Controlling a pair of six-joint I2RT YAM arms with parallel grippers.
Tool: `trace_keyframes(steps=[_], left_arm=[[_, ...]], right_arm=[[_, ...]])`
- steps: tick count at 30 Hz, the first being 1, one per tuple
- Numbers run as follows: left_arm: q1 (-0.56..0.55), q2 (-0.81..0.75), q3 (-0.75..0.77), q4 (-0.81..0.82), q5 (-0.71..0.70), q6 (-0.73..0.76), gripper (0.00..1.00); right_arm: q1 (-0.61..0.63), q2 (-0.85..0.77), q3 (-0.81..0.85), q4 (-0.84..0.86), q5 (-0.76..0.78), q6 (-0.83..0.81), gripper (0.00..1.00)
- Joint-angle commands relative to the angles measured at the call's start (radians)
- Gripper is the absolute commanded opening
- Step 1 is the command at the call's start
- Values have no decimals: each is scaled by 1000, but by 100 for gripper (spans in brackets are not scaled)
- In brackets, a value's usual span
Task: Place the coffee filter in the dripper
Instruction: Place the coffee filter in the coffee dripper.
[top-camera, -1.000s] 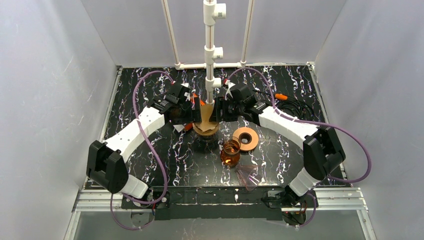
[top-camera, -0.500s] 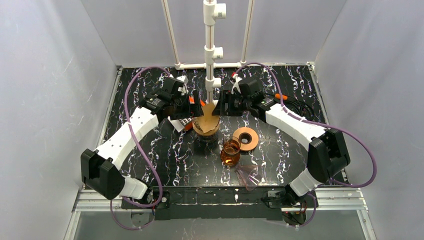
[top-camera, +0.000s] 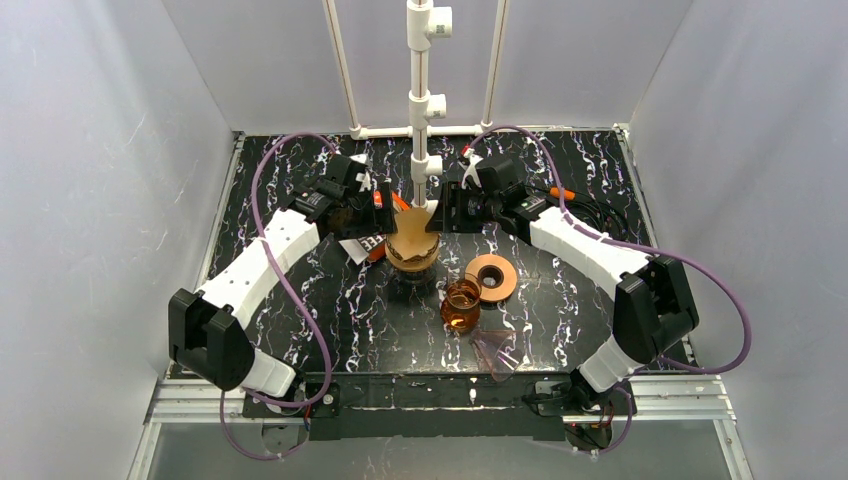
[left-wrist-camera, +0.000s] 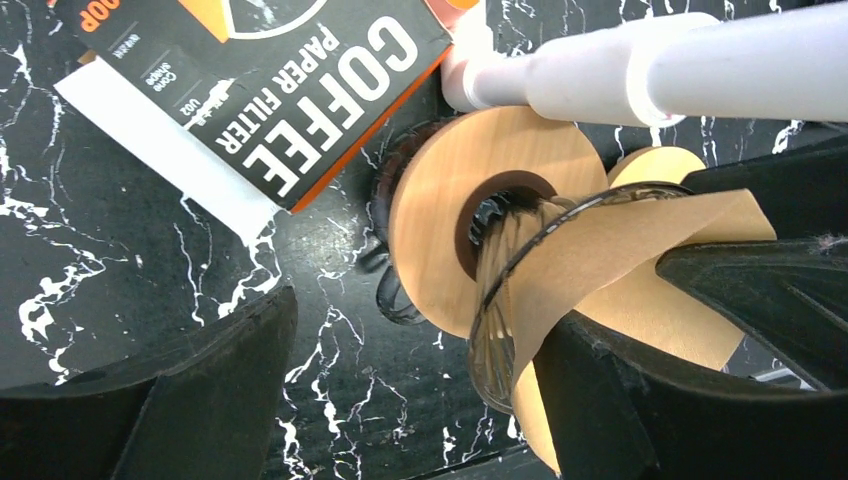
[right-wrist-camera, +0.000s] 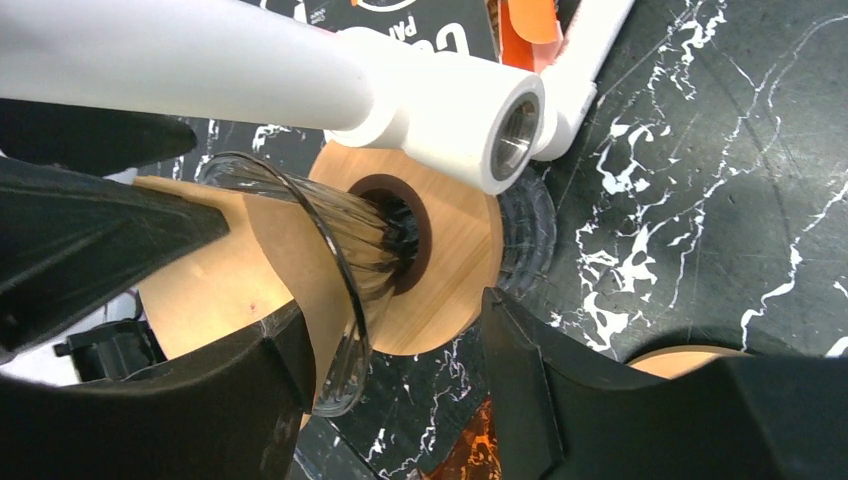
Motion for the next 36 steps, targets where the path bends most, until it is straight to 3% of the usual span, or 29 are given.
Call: trace_keyframes(steps=[1, 25, 36], left_arm=[[29, -26, -19, -29, -34, 22, 81], [115, -123, -69, 5, 95, 15, 76], [115, -112, -92, 88, 281, 8, 81]], right_arm=[[-5, 11, 38, -20, 37, -45, 65], [-28, -50, 31, -44, 40, -56, 63], [-29, -34, 23, 21, -81, -11, 70]])
